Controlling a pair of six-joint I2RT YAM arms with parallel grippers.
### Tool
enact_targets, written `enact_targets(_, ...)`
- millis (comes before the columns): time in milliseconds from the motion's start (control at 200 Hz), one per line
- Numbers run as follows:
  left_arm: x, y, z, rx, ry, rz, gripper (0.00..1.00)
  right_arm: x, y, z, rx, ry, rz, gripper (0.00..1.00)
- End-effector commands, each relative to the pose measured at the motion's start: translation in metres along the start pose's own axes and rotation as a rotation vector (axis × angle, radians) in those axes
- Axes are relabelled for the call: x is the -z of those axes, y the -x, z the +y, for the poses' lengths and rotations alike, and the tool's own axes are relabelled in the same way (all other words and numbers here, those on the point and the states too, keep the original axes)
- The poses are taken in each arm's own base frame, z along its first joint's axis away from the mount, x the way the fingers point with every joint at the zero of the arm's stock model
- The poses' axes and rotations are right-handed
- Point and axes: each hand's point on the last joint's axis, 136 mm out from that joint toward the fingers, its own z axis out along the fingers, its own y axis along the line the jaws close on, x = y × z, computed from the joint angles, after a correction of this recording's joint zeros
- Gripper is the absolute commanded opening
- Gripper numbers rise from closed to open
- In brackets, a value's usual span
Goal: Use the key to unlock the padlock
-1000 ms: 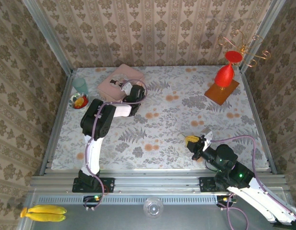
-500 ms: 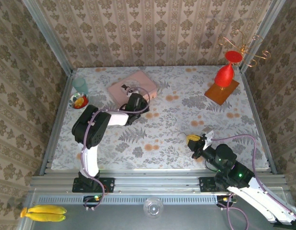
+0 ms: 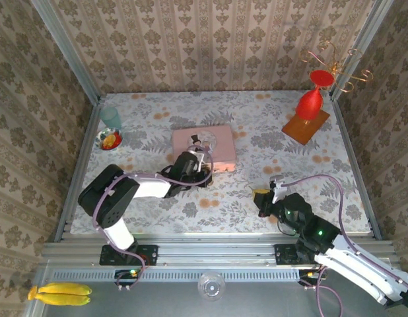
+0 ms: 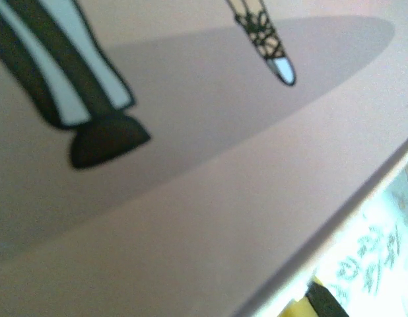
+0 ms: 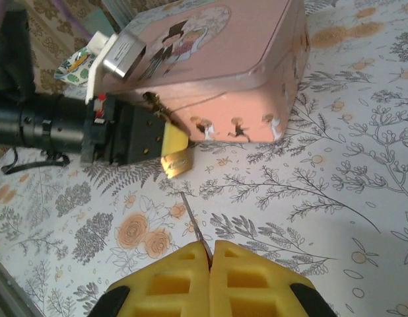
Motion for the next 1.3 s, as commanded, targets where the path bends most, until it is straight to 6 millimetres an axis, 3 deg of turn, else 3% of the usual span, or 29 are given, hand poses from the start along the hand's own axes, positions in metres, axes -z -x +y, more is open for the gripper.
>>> enact_targets(0,0.012,-0.012,0.002,-0.084,0.0,0.007,0.11,0.0,0.022,0.006,-0.074,0.007,-0.069,0.0)
enact_targets(185,0.026,-0.014,-0.005,-0.144,-0.021,-0.038,0.29,-0.005,0.024,0.015,-0.094,0.035,-0.045,0.0)
enact_targets(350,0.046,-0.021,0.028,-0.15,0.246,-0.039,0.4,-0.007,0.021,0.02,-0.094,0.047,-0.006,0.0)
enact_targets(600,0.073,-0.023,0.023,-0.204,0.414,-0.085,0.51,-0.014,0.022,0.027,-0.112,0.055,0.014,0.0)
enact_targets(930,0.047,-0.019,-0.009,-0.049,0.431,-0.084,0.53,-0.019,0.019,0.042,-0.103,0.067,0.038,0.0)
enact_targets(1295,0.028,-0.031,0.007,0.093,0.566,-0.026,0.52,-0.014,0.01,0.047,-0.103,0.081,0.049,0.0)
